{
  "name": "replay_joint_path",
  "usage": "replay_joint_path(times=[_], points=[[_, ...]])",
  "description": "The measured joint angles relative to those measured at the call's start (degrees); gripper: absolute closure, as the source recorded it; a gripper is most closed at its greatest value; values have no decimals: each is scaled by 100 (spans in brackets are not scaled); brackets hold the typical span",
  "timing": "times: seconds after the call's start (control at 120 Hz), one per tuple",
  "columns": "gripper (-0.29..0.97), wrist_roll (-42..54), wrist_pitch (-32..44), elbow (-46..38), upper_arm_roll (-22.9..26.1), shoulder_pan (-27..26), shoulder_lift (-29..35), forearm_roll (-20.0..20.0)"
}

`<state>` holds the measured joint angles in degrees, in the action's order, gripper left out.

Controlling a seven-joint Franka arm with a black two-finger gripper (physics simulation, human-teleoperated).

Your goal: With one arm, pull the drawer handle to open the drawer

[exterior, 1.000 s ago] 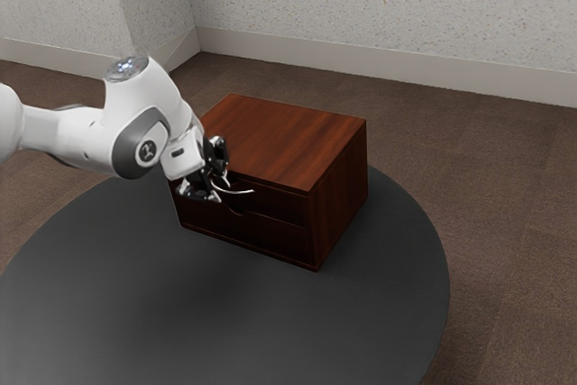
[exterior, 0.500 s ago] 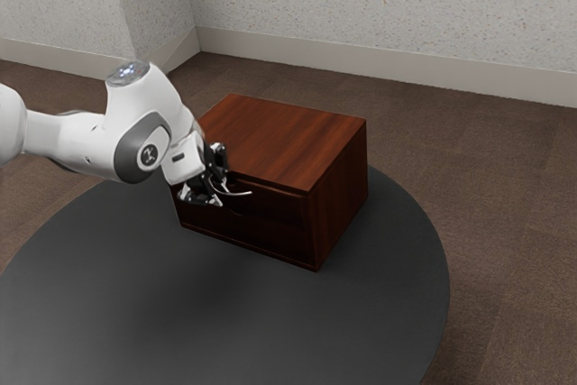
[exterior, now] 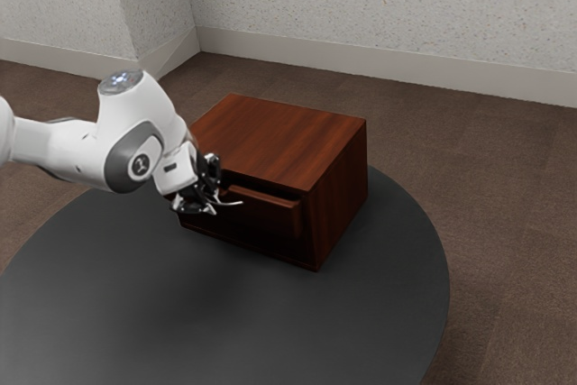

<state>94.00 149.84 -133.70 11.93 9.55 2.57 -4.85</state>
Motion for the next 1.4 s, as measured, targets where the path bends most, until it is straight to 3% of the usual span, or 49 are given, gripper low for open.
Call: replay_joint_path(times=[0.783,1.4], points=[[68,7,-14,-936,-6,-201,968,-192],[67,-1,3,-1002,-22,-219,1015,-222]])
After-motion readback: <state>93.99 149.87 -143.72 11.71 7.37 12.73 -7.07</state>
